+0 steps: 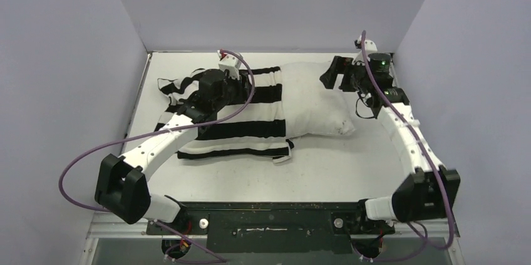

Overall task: Put the pillow into the pillowcase
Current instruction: Stuff the pillow into the pillowcase.

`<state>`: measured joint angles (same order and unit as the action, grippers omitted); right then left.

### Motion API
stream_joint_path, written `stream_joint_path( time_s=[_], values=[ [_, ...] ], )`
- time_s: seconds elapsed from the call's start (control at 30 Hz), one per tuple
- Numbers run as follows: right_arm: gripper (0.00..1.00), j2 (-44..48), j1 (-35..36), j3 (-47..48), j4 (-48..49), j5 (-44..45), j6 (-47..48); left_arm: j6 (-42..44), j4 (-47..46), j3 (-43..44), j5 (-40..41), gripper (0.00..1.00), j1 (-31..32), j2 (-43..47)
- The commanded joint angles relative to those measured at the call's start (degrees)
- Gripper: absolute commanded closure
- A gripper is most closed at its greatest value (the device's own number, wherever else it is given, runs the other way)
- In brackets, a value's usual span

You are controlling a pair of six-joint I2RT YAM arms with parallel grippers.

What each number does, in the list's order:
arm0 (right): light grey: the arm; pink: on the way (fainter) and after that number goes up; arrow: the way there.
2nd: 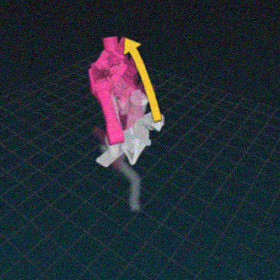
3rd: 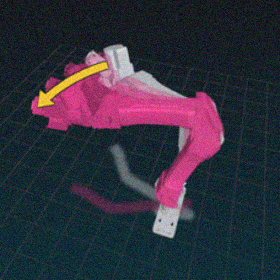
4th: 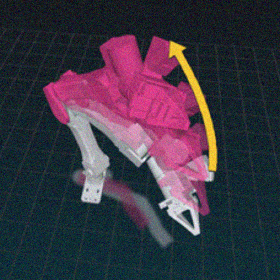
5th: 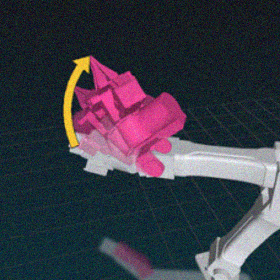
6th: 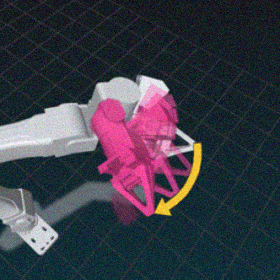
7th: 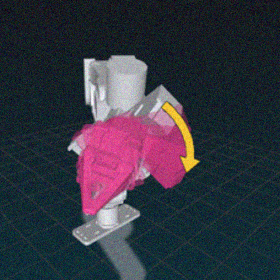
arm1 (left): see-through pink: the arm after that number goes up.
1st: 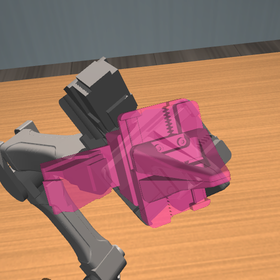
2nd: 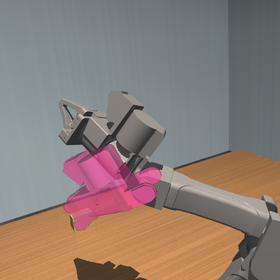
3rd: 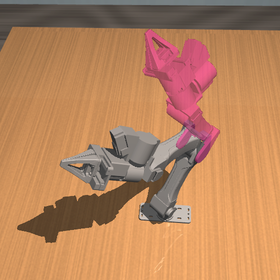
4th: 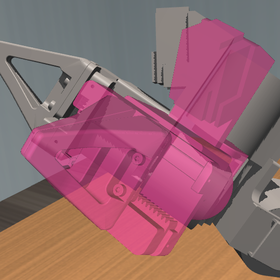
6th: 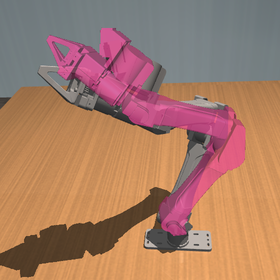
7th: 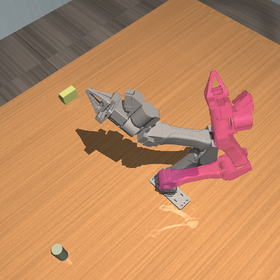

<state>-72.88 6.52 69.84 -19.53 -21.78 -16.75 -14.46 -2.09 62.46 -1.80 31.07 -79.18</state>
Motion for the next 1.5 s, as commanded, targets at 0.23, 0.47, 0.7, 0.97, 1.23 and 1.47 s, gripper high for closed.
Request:
stream_joint_path(
  time_s=[0.23,0.47,0.7,0.97,1.23,1.47],
  values=[
    [0.26,-7.8,4.0,-16.9,10.3,-15.3,-4.4,-3.4,-8.9,-0.6,6.3,0.68,-7.4,-11.3],
    [0.3,4.2,20.5,-29.0,20.6,-6.9,-19.1,-3.6,-10.8,18.2,-3.3,0.73,-6.7,-23.3],
    [0.15,15.0,21.4,-27.5,8.4,0.5,-15.8,0.9,-2.3,22.0,-1.0,0.62,-2.7,-15.8],
    [0.05,12.9,10.2,-16.0,7.5,-3.5,-8.8,6.1,1.8,22.9,1.4,0.56,0.8,-15.1],
    [0.02,-9.1,4.8,-4.8,19.0,-19.3,-5.7,9.1,7.0,26.3,1.4,0.55,1.0,-22.7],
    [0.09,-29.3,6.5,2.1,26.4,-27.9,-7.0,11.4,8.4,28.0,3.8,0.54,1.0,-28.7]
  ],
)
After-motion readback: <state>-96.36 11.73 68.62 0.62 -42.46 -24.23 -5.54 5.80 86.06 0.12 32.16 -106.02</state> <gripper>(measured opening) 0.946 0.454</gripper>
